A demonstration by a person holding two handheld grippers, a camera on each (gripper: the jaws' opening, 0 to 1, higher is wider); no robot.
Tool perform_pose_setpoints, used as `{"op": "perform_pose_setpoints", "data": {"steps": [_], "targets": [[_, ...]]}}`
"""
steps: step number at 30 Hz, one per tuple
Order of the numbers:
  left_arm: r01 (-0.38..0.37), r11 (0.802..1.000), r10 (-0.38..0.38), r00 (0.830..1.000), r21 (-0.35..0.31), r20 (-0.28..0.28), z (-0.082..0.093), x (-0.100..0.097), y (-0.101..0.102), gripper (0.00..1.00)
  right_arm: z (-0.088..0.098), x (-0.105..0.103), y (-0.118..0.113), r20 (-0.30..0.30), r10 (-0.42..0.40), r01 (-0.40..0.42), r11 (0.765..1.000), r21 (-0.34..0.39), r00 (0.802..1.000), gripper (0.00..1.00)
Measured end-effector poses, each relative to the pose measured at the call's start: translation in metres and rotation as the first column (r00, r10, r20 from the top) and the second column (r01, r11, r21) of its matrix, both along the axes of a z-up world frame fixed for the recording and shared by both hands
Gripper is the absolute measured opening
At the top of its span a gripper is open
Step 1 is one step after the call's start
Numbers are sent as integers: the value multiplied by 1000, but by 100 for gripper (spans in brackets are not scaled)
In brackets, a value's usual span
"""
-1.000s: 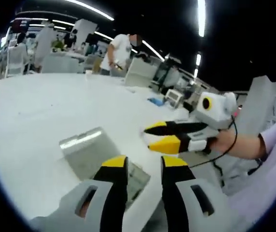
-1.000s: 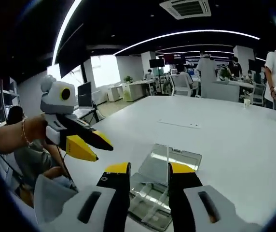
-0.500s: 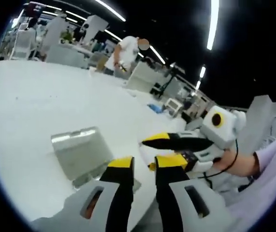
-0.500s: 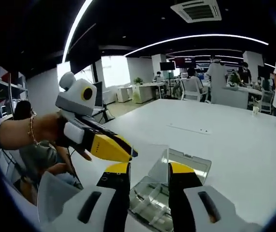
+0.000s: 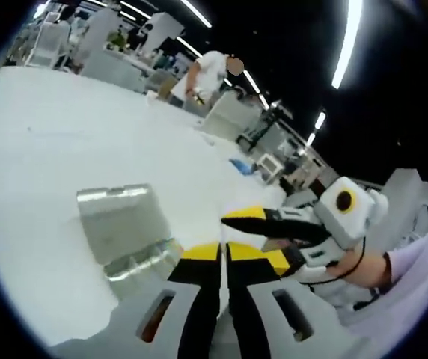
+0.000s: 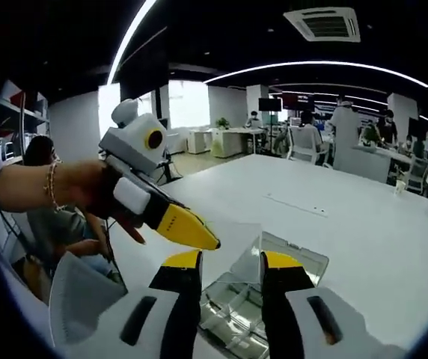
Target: Insert the divider into the dual guide fixture by aligning both edges with the guide slots and pushing it downward to the bottom, including one-sided entry, uneven engagement, binding, and posture correction.
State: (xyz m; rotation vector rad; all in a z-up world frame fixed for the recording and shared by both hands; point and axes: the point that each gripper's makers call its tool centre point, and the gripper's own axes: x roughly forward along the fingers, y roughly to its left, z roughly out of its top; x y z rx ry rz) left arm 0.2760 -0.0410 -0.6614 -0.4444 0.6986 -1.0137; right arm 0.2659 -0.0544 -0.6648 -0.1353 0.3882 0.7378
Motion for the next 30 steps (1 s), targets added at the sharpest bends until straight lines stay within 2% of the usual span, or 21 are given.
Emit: {"op": "perform_pose_setpoints", "data": {"steps": [1, 3, 4, 6, 7, 10, 13, 14, 15, 23, 26, 30], "targets": [[1, 1000, -1, 1000, 3, 1, 1, -1, 1, 0, -1, 0, -2, -2, 7, -7, 1000, -9, 1000, 21], [2, 1000, -2, 1000, -5, -1, 3, -2, 4, 0, -3, -1, -2, -44, 7, -6, 1000, 30, 999, 27], [2, 1000, -2, 1000, 15, 17, 2, -1, 6, 0, -5, -2, -3, -79, 16, -11, 998, 64, 997, 29], [4, 997, -7, 999, 73, 38, -6, 1, 14, 0, -9, -1, -10, -104, 18, -11, 998, 64, 994, 26], [9, 996, -13, 999, 90, 44, -9, 0, 16, 0, -11, -1, -13, -108, 19, -13, 999, 52, 994, 23], [18, 993, -25, 998, 116, 54, -15, -3, 22, 0, -12, 0, -23, -109, 24, -19, 999, 39, 994, 22], [23, 991, -32, 997, 132, 67, -18, -4, 27, 0, -14, -15, -22, -179, 134, -118, 988, 97, 975, 20], [23, 991, -33, 997, 134, 69, -19, -4, 28, 0, -15, -16, -24, -193, 138, -119, 987, 111, 971, 21], [29, 990, -40, 996, 138, 77, -19, -4, 29, 0, -16, -19, -27, -194, 167, -148, 983, 108, 967, 20], [100, 984, -119, 984, 146, 129, -15, -11, 21, 0, -18, -33, -43, -182, 242, -238, 970, 44, 953, 19], [134, 975, -162, 976, 177, 149, -18, -13, 16, 0, -20, -34, -51, -167, 270, -280, 959, -44, 948, 19], [176, 965, -211, 961, 194, 180, -20, -16, 9, 0, -16, -34, -55, -169, 282, -294, 954, -51, 944, 18]]}}
